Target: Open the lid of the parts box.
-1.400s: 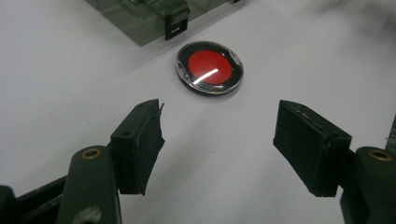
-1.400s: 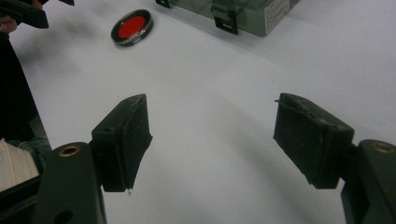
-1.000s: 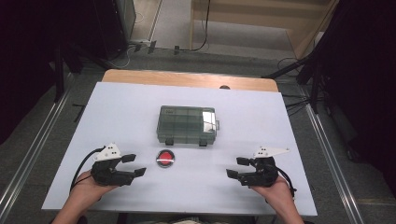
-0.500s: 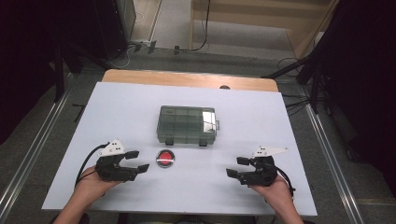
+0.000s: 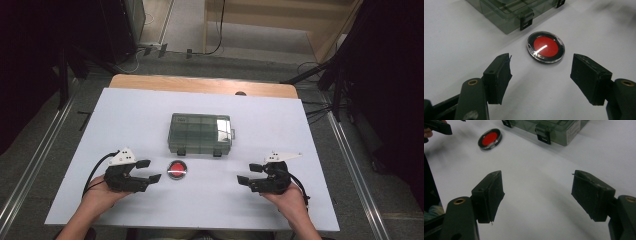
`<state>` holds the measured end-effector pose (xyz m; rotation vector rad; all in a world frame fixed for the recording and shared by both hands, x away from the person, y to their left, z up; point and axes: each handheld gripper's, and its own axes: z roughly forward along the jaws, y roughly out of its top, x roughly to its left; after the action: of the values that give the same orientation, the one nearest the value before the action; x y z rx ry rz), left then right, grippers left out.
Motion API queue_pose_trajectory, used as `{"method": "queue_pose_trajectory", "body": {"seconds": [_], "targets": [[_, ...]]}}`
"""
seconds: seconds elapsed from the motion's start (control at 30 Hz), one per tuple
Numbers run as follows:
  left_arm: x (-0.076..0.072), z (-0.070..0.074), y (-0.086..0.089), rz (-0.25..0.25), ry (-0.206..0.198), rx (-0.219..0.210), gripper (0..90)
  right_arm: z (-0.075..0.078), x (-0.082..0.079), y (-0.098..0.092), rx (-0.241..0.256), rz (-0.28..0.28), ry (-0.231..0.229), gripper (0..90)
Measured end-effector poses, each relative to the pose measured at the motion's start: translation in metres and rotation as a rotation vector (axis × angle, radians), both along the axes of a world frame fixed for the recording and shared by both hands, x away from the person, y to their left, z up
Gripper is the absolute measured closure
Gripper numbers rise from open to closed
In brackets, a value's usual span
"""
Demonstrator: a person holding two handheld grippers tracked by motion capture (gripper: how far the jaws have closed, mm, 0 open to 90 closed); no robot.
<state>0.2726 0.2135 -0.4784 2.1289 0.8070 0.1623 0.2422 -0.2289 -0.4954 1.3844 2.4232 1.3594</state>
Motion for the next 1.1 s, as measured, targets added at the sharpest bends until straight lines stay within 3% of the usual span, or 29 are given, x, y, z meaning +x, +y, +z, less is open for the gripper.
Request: {"method": "queue_pose_trajectory", "body": {"seconds": [0.53, 1.1], "targets": [[-0.004, 0.004, 0.009, 0.006, -0.013, -0.011, 31.7, 0.005, 0.015, 0.011, -0.022, 0.006, -0.015, 27.3], [-0.005, 0.003, 0.005, -0.006, -0.003, -0.001, 31.7, 0.006, 0.036, 0.020, -0.037, -0.013, -0.015, 27.5]]}}
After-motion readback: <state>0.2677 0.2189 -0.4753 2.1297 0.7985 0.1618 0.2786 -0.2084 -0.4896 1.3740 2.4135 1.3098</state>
